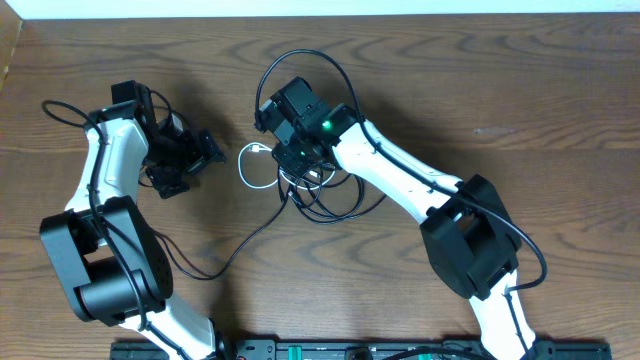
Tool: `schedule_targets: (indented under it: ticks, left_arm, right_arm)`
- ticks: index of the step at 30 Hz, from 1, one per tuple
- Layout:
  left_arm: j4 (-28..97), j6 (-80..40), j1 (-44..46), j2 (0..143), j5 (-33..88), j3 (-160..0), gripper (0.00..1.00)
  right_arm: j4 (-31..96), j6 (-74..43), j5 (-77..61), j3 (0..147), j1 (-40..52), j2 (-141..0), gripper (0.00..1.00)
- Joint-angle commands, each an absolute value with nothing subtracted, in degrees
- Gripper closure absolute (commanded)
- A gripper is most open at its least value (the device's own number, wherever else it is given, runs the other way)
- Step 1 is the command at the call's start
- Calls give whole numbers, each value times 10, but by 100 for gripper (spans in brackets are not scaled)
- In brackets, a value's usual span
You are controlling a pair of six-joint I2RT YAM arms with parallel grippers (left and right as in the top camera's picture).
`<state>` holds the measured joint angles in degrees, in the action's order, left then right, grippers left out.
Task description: Untangle cables
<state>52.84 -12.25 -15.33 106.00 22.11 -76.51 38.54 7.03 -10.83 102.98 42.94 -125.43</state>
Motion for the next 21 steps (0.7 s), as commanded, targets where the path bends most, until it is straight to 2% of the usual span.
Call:
schedule_targets:
  ticks: [1,10,12,14,21]
  left_arm:
    - [530,-128,-156,1064,214,-764,2]
    - [530,-128,-156,1064,214,-764,2]
    - [530,-128,-156,1064,214,-764,2]
    - [530,-128,-156,1064,214,-764,2]
    - [530,-128,-156,1064,214,-764,2]
  right_arm:
    - [384,71,-109,1029,432,-1265,71]
    - [384,71,-109,1029,432,-1265,71]
    - [384,71,-109,1029,432,-1265,82]
    - [383,71,-109,1029,432,-1265,99]
    - [361,71,-111,1032,432,-1224,99]
